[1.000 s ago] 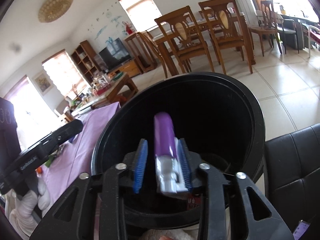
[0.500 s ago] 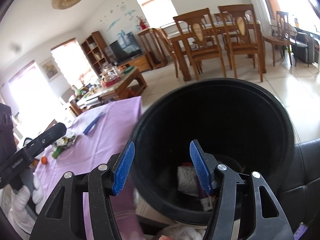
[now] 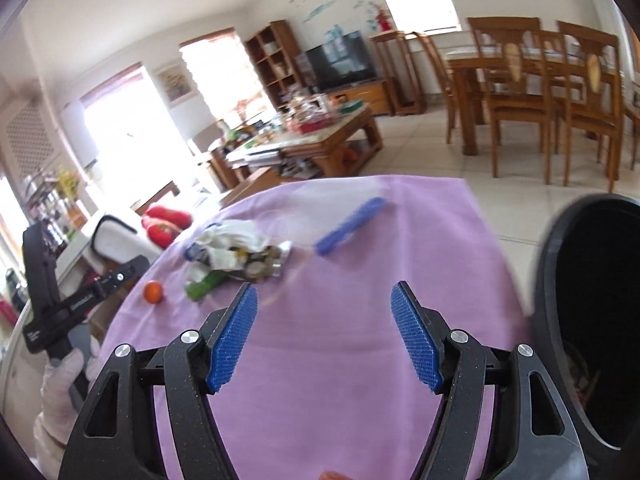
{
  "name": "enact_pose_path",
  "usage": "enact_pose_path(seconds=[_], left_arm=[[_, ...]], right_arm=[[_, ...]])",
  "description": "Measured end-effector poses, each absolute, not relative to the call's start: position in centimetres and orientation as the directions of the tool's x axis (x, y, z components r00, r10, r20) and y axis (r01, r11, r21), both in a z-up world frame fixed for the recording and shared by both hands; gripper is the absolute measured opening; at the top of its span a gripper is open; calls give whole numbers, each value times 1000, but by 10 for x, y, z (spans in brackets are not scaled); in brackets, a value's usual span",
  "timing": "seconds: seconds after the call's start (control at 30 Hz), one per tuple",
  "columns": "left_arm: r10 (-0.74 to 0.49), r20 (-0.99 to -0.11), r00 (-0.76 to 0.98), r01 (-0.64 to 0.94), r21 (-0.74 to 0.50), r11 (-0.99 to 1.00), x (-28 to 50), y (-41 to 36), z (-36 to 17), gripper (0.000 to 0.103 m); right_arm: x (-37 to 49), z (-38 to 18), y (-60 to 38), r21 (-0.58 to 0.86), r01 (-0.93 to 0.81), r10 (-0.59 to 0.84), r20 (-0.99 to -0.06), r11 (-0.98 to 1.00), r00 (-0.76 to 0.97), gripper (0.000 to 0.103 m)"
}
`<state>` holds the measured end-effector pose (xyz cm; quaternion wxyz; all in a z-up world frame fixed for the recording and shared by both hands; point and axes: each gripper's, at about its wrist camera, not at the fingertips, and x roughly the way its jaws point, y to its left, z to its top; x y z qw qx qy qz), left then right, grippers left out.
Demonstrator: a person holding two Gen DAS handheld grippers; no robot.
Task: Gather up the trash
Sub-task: 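Grasp the orange with the left tool while the right tool grasps the white tissue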
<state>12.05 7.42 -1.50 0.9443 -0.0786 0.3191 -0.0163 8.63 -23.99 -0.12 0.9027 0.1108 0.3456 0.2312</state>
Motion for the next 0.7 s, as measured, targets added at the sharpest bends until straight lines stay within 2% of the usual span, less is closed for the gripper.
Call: enact_pose_path(seconds=[0.07,0.17,0.3,0.4,0.57,0.6,0.63,0.67,0.7], left_arm=[[-29,-648,761,-75,-133,988,126,101,-26,73],[-25,-709,705,-100,-134,986,133,128,-41,73],[-84,-761,643,-54,-154,987,145,142,-55,72],[-80,-772,631,-31,-128,991,148,147,-58,70],[-148,-773,617,-10,-195,981,149,158,-62,48],[-153,-771,618,-8,-201,980,148,160,-64,45],[-176,-766,619,3,-221,975,148,161,-64,42],[-189,-762,619,10,-233,972,148,162,-66,38],[-192,-760,621,10,-237,971,148,160,-66,38]], right_arm=[[99,2,-205,357,-383,524,-579,852,624,71],[120,3,-158,353,-428,553,-598,832,580,74],[155,-4,-112,359,-443,563,-628,822,537,80],[183,-9,-85,345,-426,540,-652,836,533,80],[221,-27,-53,355,-406,528,-697,842,485,80],[226,-32,-53,358,-402,526,-706,843,474,78],[229,-34,-49,359,-401,525,-712,843,466,61],[229,-37,-45,353,-406,522,-717,843,461,50],[229,-38,-40,335,-414,512,-724,846,461,34]])
